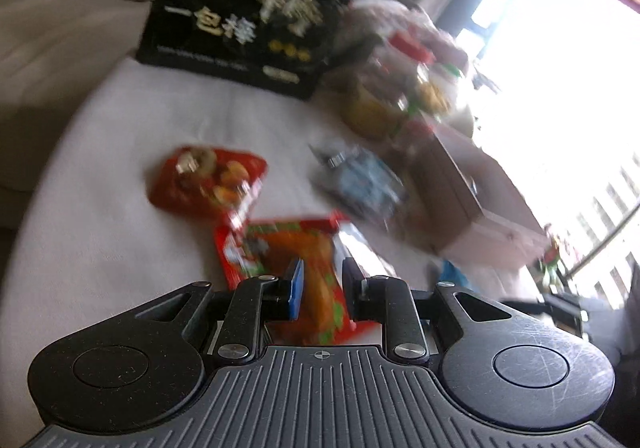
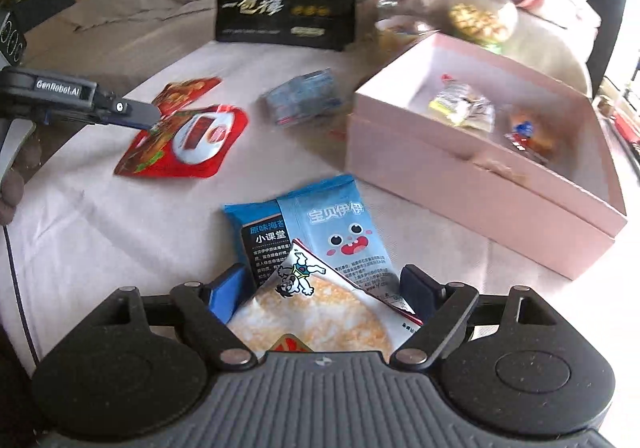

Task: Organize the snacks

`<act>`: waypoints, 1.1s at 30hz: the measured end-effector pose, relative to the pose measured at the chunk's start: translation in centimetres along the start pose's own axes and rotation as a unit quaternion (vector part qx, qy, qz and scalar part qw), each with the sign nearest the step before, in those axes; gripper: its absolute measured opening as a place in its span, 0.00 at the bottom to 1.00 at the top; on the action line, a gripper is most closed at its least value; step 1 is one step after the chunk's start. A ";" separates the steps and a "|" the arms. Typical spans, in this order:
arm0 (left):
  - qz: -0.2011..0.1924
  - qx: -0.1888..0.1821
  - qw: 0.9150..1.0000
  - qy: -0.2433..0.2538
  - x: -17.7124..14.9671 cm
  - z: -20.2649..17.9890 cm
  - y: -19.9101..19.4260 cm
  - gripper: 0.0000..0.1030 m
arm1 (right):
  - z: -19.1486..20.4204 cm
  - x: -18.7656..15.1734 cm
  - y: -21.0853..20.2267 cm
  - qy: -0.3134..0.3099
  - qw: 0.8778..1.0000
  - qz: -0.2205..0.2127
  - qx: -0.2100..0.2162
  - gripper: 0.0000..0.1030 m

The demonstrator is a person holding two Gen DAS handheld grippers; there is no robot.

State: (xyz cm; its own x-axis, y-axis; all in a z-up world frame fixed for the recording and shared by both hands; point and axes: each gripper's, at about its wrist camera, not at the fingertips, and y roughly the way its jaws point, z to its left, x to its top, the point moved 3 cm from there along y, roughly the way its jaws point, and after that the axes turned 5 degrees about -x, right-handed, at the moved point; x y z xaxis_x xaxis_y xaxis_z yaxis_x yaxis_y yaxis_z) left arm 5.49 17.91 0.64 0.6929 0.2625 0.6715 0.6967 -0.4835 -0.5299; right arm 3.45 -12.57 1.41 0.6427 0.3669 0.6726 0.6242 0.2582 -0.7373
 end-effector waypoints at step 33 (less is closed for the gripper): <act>-0.022 0.085 0.996 0.011 0.2 5.0 -1.4 0.27 | 14.9 8.0 4.2 -0.124 0.988 -0.063 0.069 0.81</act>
State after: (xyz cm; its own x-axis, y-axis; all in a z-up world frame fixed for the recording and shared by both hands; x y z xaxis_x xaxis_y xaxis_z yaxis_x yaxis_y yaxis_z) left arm 5.60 22.75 -1.06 0.6578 0.2606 0.7066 0.7492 -0.3230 -0.5783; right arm 4.59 4.77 2.70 0.4238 0.5275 0.7363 0.6148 0.4294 -0.6615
